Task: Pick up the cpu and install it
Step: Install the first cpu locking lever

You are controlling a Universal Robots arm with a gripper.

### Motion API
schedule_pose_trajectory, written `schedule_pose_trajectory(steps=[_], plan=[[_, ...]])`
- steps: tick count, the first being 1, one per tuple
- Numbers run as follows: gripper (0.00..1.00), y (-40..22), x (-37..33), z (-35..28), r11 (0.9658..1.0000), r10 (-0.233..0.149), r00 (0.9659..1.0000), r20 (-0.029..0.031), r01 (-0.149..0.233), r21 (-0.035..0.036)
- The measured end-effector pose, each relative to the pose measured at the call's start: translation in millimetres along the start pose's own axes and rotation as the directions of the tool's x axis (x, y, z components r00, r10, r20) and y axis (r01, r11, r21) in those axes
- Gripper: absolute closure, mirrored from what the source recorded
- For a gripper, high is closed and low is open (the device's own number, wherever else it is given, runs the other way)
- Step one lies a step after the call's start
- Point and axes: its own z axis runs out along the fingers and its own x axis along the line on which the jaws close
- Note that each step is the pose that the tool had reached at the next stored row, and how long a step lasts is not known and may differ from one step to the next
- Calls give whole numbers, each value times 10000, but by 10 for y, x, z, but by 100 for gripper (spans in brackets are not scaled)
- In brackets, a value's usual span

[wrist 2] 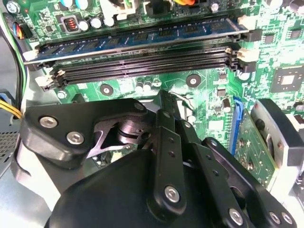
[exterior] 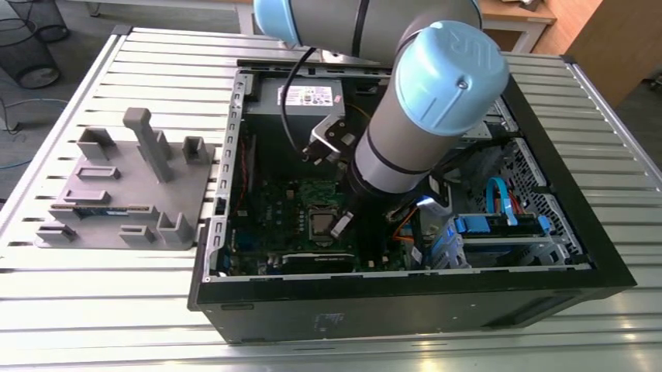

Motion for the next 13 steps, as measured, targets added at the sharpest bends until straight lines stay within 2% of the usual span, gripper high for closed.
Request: schedule_pose_trajectory(steps=[7, 13], plan=[[89, -12, 2, 61, 10000, -33, 9999, 119, 33, 5], [89, -14, 2, 75, 9999, -125, 9996, 237, 127, -80]])
